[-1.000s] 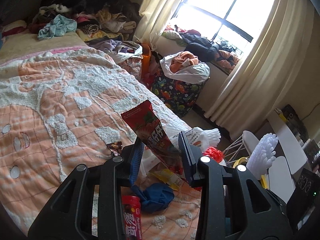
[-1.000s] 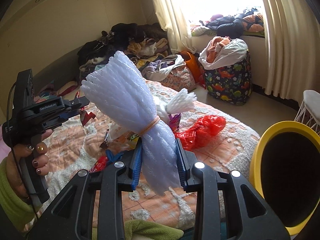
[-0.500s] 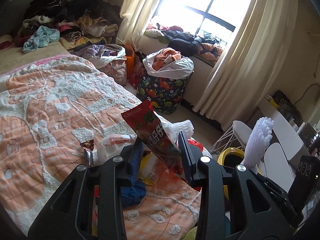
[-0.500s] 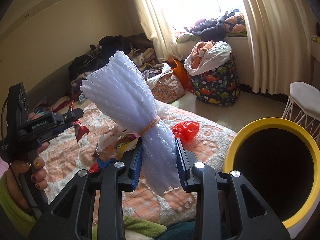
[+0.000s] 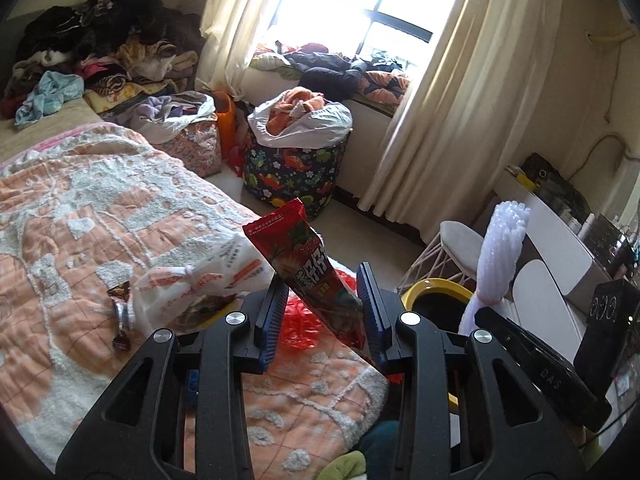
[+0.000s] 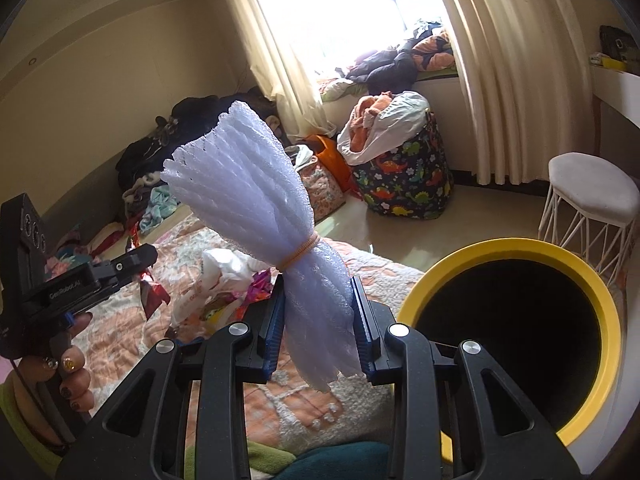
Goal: Collect trash
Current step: 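Carry the red wrapper in the left tool while the right tool carries the foam bundle over the bin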
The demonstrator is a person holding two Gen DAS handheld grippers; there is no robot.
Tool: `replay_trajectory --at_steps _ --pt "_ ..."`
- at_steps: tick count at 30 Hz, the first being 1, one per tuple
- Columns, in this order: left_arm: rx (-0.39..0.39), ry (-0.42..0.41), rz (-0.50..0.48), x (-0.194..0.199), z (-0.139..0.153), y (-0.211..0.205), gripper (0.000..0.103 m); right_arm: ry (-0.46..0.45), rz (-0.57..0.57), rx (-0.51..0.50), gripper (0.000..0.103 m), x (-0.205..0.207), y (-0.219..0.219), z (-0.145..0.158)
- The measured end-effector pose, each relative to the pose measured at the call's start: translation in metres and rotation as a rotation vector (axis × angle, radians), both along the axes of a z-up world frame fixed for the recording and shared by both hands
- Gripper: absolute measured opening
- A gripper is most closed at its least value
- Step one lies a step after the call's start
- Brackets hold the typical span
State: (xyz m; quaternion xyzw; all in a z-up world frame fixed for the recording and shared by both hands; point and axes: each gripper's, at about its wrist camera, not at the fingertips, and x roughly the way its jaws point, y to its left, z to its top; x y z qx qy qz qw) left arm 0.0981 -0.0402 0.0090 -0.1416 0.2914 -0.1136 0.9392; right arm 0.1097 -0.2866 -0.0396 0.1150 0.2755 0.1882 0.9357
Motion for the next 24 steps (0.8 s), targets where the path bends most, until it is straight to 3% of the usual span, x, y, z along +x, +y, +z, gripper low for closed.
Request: replay_trajectory --at_steps 24 --pt "0.061 0.01 -0.158 0.019 -0.013 -0.091 0.028 0.038 -0.216 0.132 0.029 0.005 -0.093 -0.007"
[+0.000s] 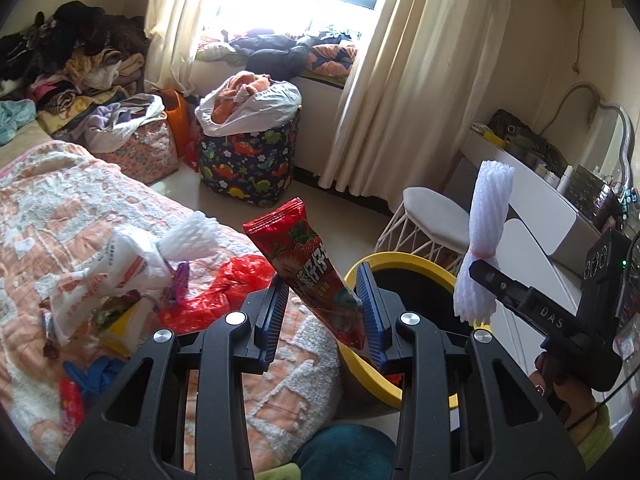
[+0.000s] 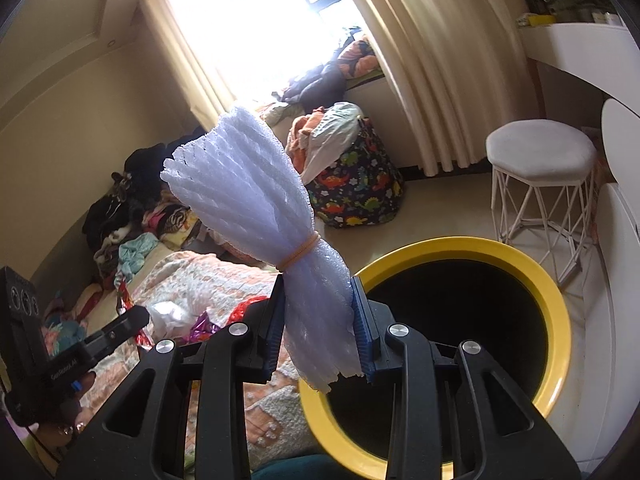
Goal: Collect trash
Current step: 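Carry the red wrapper in the left tool while the right tool carries the foam bundle over the bin, then open the left tool over the yellow-rimmed bin while the right tool releases the foam bundle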
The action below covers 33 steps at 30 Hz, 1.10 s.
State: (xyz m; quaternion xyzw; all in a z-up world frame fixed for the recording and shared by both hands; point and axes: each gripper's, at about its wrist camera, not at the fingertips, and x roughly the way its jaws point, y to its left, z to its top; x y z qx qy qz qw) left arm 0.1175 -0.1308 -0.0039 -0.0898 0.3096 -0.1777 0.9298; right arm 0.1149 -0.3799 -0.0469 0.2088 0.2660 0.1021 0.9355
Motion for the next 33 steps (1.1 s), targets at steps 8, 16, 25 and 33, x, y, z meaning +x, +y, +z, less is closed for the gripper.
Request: replay_trajectory --at_steps 8,16,25,33 --pt "-0.019 0.029 -0.051 0.017 -0.018 -0.033 0.028 0.051 -0.074 0.033 0.029 0.007 -0.03 -0.015" --pt "0.008 0.058 -0.152 0.034 -0.04 -0.074 0.028 0.116 -0.134 0.075 0.029 0.015 -0.055 -0.04" --pt "0.026 0.123 -0.188 0.049 -0.072 -0.092 0.028 0.212 -0.183 0.148 0.033 0.024 -0.078 -0.068" --pt "-0.014 0.135 -0.147 0.044 -0.083 -0.079 0.071 0.246 -0.185 0.179 0.062 0.027 -0.076 -0.076"
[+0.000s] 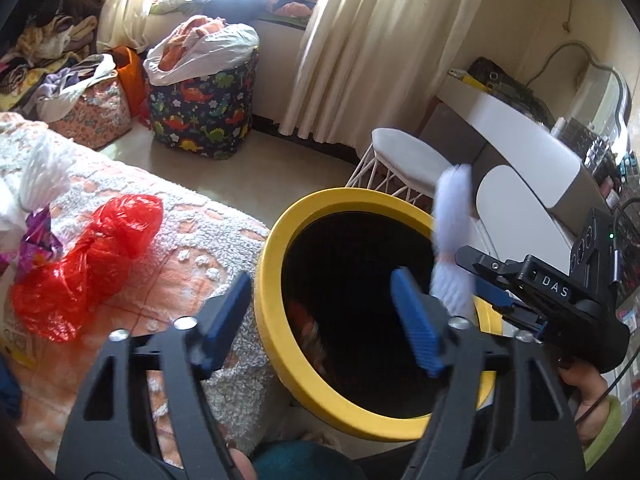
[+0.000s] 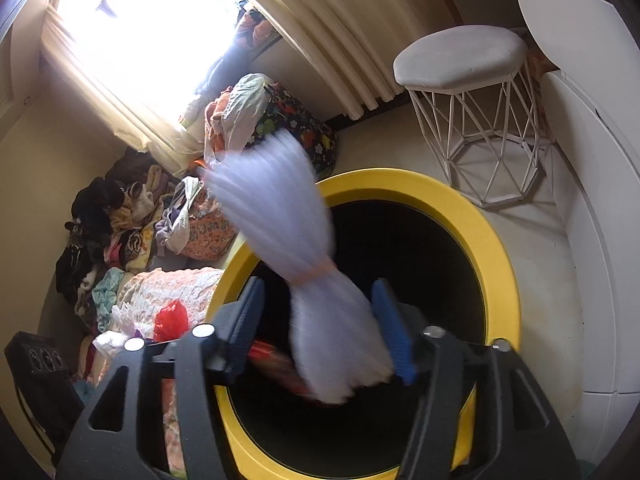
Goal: Collect trash
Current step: 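Open the left tool over the yellow-rimmed bin while the right tool releases the foam bundle, then grasp the white plastic bag with the left tool while the right tool grasps another white foam mesh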
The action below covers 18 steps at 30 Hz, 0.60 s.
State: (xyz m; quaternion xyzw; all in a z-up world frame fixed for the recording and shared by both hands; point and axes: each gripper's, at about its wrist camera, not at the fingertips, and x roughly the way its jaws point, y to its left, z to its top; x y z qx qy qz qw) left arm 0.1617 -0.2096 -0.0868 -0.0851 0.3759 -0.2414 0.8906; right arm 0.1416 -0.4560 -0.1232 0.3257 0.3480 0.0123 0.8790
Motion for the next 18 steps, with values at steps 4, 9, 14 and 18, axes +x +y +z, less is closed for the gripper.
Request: replay_trajectory --at_steps 4,9,14,18 --pt "-0.016 -0.016 0.034 -0.007 0.003 0.013 0.085 -0.003 -0.009 -0.021 0.069 -0.001 0.003 0.003" --pt "-0.027 -0.049 0.075 -0.015 0.014 0.029 0.092 -0.03 0.02 -0.065 0.072 -0.001 0.015 0.011" --pt "-0.035 -0.068 0.108 -0.021 0.023 0.045 0.092 -0.088 0.062 -0.095 0.076 -0.002 0.029 0.023" --pt "-0.036 -0.088 0.144 -0.027 0.03 0.059 0.092 -0.128 0.093 -0.123 0.077 -0.003 0.041 0.032"
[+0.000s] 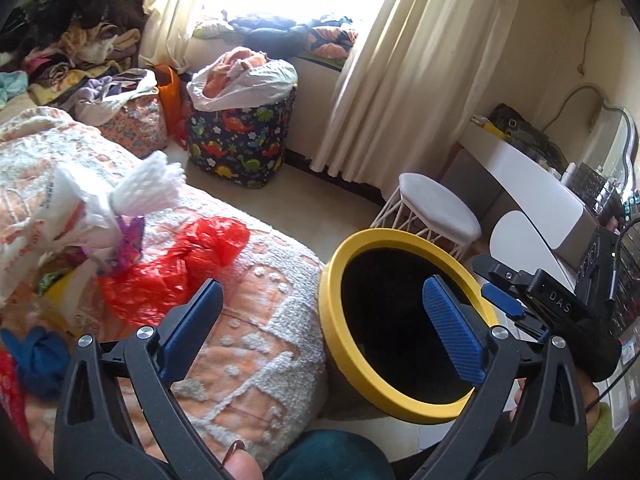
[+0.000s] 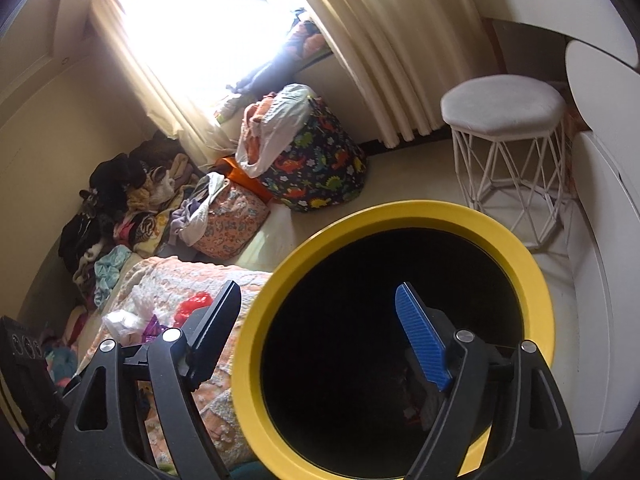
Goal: Collect trash
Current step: 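Grasp the white plastic bag with the left tool while the right tool grasps another white foam mesh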
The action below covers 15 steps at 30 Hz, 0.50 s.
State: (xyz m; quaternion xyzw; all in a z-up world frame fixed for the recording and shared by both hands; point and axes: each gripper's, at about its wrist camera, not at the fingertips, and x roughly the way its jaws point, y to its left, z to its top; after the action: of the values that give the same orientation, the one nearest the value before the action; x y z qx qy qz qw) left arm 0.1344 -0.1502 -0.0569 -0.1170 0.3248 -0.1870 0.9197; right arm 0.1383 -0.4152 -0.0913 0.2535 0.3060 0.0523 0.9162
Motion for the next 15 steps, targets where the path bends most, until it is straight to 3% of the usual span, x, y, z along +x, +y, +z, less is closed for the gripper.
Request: replay_trajectory --at_steps 15 --pt "-0.038 -0.039 0.125 -0.01 0.013 0.061 0.092 -0.084 0.115 -0.066 0.081 -0.003 0.045 0.024"
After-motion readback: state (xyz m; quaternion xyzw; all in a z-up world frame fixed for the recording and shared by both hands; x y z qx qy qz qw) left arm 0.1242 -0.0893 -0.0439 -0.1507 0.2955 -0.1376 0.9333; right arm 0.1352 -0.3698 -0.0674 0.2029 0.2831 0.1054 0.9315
